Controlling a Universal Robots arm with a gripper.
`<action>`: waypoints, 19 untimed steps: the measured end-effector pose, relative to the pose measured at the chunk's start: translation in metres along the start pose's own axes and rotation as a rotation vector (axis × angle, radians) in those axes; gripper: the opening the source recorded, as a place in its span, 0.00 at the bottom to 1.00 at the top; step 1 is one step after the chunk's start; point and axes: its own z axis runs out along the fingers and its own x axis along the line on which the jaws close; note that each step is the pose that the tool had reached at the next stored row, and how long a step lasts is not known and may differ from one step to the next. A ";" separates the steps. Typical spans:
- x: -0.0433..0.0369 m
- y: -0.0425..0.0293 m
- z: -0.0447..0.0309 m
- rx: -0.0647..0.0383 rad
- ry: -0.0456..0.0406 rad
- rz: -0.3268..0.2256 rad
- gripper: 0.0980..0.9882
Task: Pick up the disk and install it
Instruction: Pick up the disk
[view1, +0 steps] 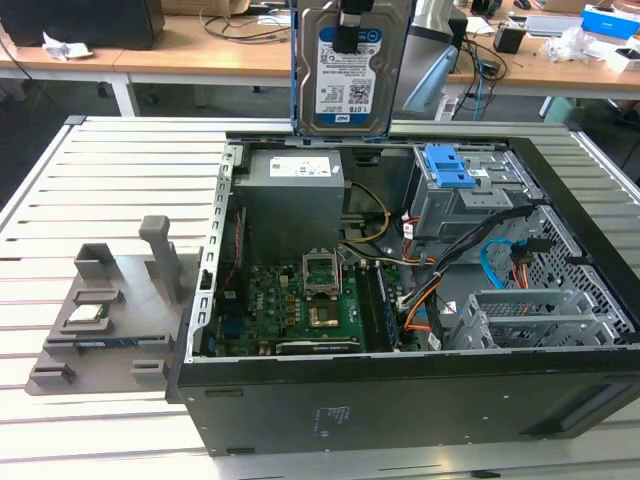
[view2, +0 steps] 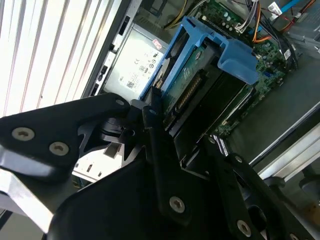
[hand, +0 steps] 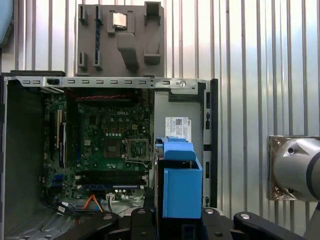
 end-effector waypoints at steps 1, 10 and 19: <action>0.0000 -0.0050 -0.0002 0.000 0.0000 0.000 0.29; -0.0002 -0.0366 -0.0015 0.000 0.0001 0.000 0.29; -0.0002 -0.0628 -0.0025 0.000 0.0000 0.000 0.29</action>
